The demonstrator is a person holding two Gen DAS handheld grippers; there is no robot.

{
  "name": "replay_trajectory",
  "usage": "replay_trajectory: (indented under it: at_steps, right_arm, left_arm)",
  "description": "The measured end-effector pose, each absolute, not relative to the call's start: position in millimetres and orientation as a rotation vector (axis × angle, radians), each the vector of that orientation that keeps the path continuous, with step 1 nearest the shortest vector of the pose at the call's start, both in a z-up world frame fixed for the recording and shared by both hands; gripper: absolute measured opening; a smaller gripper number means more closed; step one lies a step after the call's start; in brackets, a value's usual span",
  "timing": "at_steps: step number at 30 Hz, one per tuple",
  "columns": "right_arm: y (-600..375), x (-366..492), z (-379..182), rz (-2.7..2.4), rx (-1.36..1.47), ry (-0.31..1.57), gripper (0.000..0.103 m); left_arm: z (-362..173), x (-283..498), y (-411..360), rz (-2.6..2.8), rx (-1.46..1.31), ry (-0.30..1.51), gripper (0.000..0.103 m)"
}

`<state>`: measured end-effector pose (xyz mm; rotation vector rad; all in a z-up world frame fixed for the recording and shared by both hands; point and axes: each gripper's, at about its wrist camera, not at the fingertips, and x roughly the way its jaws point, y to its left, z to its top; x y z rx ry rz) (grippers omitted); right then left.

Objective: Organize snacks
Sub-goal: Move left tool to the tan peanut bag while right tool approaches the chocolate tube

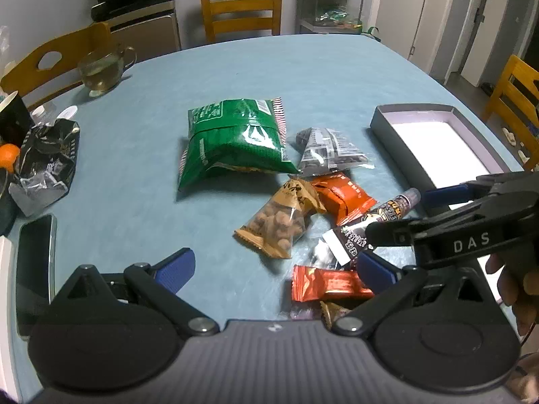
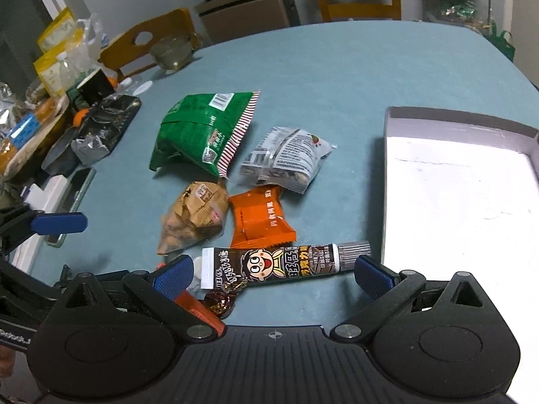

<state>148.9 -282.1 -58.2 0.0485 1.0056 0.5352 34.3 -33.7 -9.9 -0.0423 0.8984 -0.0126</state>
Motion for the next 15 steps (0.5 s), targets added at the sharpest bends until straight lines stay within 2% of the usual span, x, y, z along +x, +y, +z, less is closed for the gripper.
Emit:
replay_trajectory:
  at_steps: [15]
  right_arm:
    - [-291.2,149.4,-57.5,0.483,0.007,0.988,0.103]
  left_arm:
    - [-15.1,47.2,-37.9,-0.039,-0.007,0.891,0.103]
